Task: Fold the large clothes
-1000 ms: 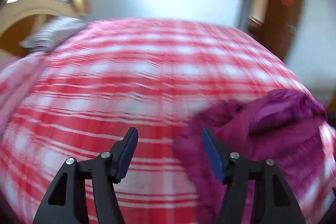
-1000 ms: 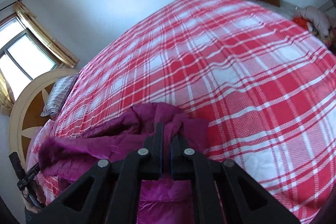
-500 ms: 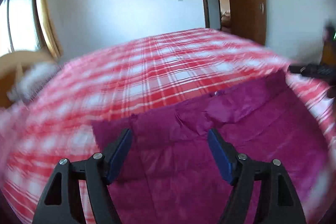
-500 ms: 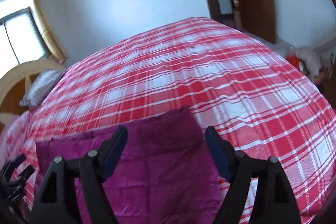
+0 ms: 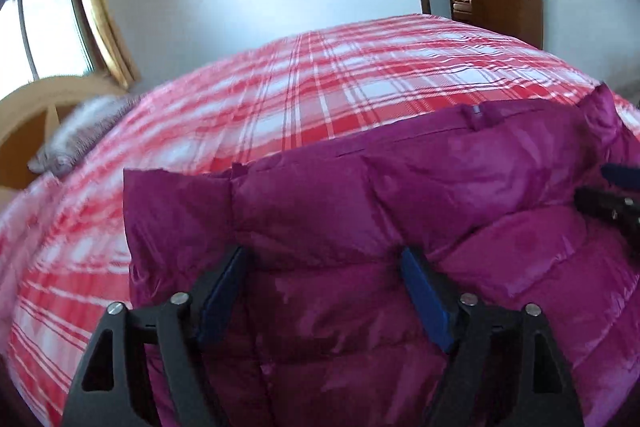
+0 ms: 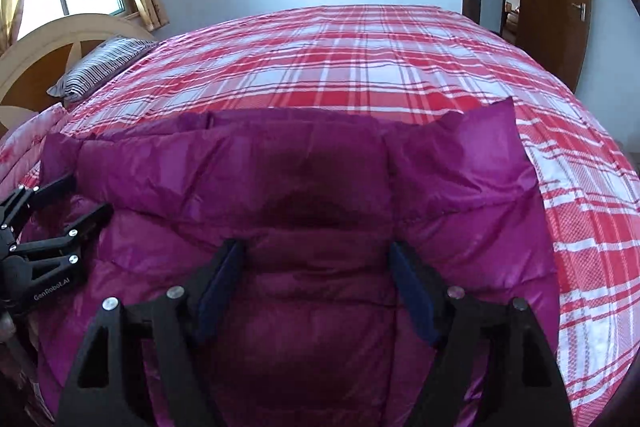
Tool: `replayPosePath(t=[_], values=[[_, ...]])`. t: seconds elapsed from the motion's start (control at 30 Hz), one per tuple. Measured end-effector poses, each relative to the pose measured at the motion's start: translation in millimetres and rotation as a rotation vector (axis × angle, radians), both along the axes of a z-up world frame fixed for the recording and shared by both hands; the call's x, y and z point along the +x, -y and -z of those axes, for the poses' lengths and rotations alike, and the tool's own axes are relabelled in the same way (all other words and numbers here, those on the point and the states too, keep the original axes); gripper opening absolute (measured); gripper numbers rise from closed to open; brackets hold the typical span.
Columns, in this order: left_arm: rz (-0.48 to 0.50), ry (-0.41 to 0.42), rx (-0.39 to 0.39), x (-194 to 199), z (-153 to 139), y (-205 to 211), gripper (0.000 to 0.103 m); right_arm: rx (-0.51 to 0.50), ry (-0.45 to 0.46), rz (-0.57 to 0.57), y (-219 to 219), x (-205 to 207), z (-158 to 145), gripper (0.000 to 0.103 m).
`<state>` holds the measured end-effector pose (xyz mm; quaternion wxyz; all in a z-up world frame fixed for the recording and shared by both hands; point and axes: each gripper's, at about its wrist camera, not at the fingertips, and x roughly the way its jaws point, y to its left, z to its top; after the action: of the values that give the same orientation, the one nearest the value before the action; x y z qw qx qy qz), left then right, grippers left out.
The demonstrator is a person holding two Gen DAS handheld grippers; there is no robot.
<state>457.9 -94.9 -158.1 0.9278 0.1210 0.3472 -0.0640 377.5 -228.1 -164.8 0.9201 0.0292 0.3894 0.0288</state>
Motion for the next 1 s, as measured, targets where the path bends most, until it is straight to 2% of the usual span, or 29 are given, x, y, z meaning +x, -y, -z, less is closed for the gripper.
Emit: replayPosePath(t=[0.13,0.63,0.77,0.83,0.93,1.0], values=[[-0.014,-0.024,-0.032,-0.6,8.0,-1.6,0.087,0.001,-0.019,-0.001,-3.4,4.8,4.5,0.08],[-0.038,-0.068,-0.042,9.1,12.8,-5.8,0.091,0.011,-0.049,0.013,-2.2,17.0,12.4,0.083],[-0.06,0.005,-0.008,-3.2,-4.9,-2.2,0.091,0.023,-0.056,0.014,-0.9,19.1,14.1,0.085],[-0.007,0.043,0.005,-10.1,-15.7,7.7,0.091,0.037,-0.063,0.015,0.0,21.2,14.7,0.088],[0.054,0.096,0.078,-10.9,-23.7,27.7,0.091,0.045,-0.074,0.017,-1.0,24.3,15.3,0.09],[0.082,0.071,0.094,2.3,-18.8,37.6,0.091,0.045,-0.08,0.017,-1.8,25.4,15.8,0.091]])
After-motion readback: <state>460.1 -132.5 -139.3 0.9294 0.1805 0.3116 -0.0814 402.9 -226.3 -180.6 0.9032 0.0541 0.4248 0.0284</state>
